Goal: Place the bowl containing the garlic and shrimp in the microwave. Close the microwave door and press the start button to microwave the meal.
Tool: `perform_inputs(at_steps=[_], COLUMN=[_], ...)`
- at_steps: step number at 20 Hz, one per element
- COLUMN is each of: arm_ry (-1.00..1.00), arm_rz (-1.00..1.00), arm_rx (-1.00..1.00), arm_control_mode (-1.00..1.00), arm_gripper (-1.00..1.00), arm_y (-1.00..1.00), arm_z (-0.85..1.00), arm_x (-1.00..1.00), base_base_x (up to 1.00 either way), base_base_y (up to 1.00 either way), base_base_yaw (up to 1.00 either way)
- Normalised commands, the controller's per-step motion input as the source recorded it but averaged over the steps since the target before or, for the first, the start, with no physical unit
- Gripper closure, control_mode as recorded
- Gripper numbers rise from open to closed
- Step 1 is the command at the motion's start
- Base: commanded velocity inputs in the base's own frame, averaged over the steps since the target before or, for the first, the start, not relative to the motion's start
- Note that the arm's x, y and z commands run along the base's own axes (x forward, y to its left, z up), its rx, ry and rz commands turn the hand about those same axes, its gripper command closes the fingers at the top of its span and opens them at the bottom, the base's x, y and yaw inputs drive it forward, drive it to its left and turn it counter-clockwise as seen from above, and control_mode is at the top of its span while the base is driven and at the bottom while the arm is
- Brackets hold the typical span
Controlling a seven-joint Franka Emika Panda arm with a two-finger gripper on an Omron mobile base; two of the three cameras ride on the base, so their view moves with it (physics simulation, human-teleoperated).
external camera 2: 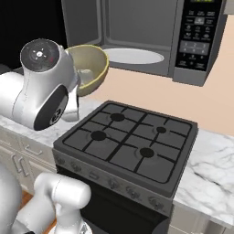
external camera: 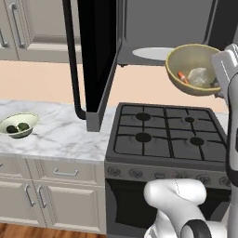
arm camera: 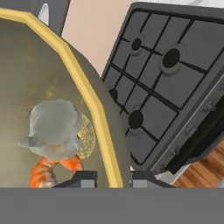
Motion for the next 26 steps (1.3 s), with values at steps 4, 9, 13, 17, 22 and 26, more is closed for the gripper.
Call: perform_inputs(at_steps=[4,9,13,17,22,26], arm_ry=[0.0,0.0,0.0,0.0,0.0,0.0], arm_rz=[-0.04,-0.03,-0.03,-0.02,-0.05,-0.05], arm_rx=[0.06,0.04,0.01,0.0,0.0,0.0], arm_control_mode=[-1.0,-1.0,-1.0,-1.0,-1.0,-1.0], arm_gripper=[1.0,1.0,1.0,1.0,1.0,1.0], arm_y=[0.0,0.0,0.0,-0.01,-0.15,-0.26], arm_z=[0.47,0.22,0.01,0.0,0.0,-0.01], arm_x=[0.13,0.39,0.58,0.56,0.54,0.56], base_base_x=[0.0,0.0,0.0,0.0,0.0,0.0], base_base_y=[0.0,0.0,0.0,0.0,0.0,0.0], base_base_yaw=[0.0,0.0,0.0,0.0,0.0,0.0])
